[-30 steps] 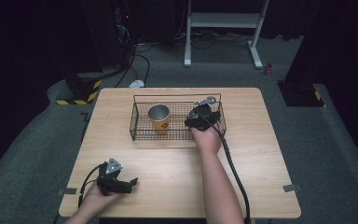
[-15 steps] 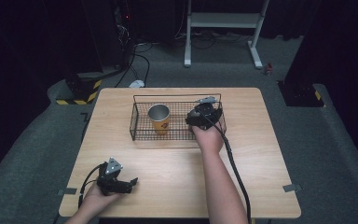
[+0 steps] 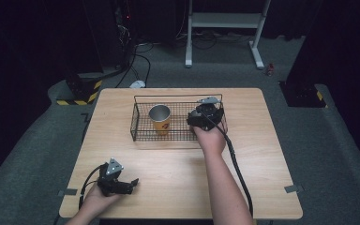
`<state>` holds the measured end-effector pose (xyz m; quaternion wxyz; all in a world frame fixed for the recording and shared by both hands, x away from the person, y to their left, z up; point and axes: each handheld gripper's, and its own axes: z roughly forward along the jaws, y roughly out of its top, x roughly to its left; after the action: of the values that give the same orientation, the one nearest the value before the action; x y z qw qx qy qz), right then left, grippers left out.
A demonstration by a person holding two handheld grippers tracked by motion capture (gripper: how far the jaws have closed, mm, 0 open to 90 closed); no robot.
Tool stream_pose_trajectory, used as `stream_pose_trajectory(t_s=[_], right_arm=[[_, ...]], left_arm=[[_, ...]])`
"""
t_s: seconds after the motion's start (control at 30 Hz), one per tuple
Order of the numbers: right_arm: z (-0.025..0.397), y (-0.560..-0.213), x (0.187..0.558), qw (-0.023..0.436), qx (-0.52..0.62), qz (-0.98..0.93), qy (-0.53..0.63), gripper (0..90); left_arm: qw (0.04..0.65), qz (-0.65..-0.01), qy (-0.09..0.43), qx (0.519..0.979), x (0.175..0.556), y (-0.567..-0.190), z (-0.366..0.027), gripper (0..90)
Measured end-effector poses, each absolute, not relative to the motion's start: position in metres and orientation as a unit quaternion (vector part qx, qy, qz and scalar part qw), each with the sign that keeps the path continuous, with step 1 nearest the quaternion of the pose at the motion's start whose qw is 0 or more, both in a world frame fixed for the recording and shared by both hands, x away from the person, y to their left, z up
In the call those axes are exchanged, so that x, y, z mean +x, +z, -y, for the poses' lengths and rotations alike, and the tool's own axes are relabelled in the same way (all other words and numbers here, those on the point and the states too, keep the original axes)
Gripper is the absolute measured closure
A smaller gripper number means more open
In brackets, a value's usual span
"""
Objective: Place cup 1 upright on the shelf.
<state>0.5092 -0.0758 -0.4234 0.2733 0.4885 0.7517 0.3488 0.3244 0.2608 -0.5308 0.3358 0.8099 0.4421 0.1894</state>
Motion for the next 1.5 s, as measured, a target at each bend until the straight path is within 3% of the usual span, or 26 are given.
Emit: stream_pose_trajectory(t_s=[0.7, 1.5], right_arm=[[0.087, -0.439, 0.493, 0.273, 0.482, -0.750, 0.362, 15.0], [0.146, -0.461, 0.415, 0.280, 0.470, -0.747, 0.377, 14.3]], left_arm=[[0.336, -0.442, 0.189, 0.810, 0.324, -0.531, -0.261, 0.6], [0.336, -0.443, 0.189, 0.809, 0.324, -0.531, -0.261, 0.6]])
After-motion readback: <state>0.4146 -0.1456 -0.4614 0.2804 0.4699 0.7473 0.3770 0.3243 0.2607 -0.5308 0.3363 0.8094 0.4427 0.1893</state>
